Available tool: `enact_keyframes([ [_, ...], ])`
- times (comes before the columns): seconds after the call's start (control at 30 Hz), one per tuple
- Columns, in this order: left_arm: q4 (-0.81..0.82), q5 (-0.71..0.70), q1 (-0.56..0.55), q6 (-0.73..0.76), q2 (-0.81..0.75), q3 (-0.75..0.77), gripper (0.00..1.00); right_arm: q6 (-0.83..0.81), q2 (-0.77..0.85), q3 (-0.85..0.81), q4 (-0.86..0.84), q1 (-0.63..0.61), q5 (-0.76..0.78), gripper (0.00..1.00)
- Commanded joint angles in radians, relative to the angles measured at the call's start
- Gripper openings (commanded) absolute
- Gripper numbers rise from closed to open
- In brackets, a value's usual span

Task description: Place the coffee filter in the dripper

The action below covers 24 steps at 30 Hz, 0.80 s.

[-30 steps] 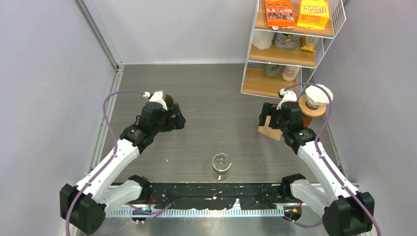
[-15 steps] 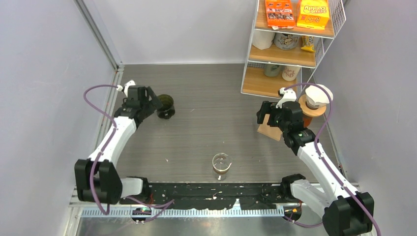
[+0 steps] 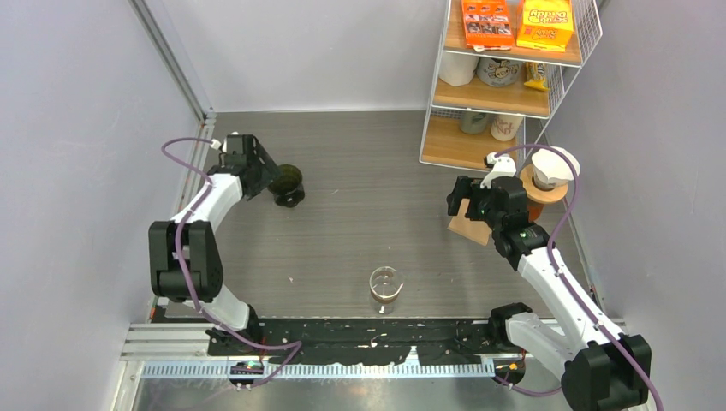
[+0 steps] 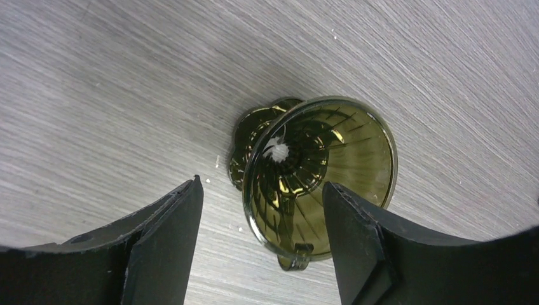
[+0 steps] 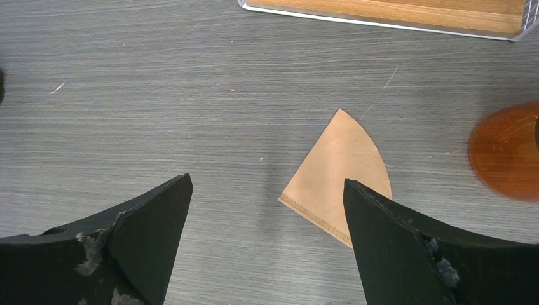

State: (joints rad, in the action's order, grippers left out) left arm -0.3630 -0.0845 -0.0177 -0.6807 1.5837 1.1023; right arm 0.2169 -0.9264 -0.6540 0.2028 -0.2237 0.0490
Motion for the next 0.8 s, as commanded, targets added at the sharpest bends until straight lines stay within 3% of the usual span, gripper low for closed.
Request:
enact_keyframes([
  [0.0,0.042,0.023,0.005,0.004,0.052,0.071,0.72,-0.006,0.014,-0.006,-0.03,-0.005,-0.003,0.96],
  [0.13,0.021,0.032,0.005,0.006,0.11,0.112,0.62,-0.006,0.012,-0.006,-0.029,-0.005,-0.003,0.96],
  [0.37,-0.01,0.04,0.005,0.019,0.171,0.158,0.31,-0.007,0.004,-0.007,-0.028,-0.005,-0.004,0.95],
  [0.57,-0.037,0.046,0.005,0.045,0.202,0.196,0.18,-0.008,-0.005,-0.012,-0.019,-0.006,-0.004,0.95],
  [0.7,-0.069,0.078,0.005,0.056,0.212,0.231,0.0,-0.009,-0.001,-0.011,-0.017,-0.005,-0.004,0.95],
  [0.77,-0.062,0.115,0.005,0.059,0.192,0.22,0.0,-0.011,-0.002,-0.011,-0.018,-0.005,-0.006,0.95],
])
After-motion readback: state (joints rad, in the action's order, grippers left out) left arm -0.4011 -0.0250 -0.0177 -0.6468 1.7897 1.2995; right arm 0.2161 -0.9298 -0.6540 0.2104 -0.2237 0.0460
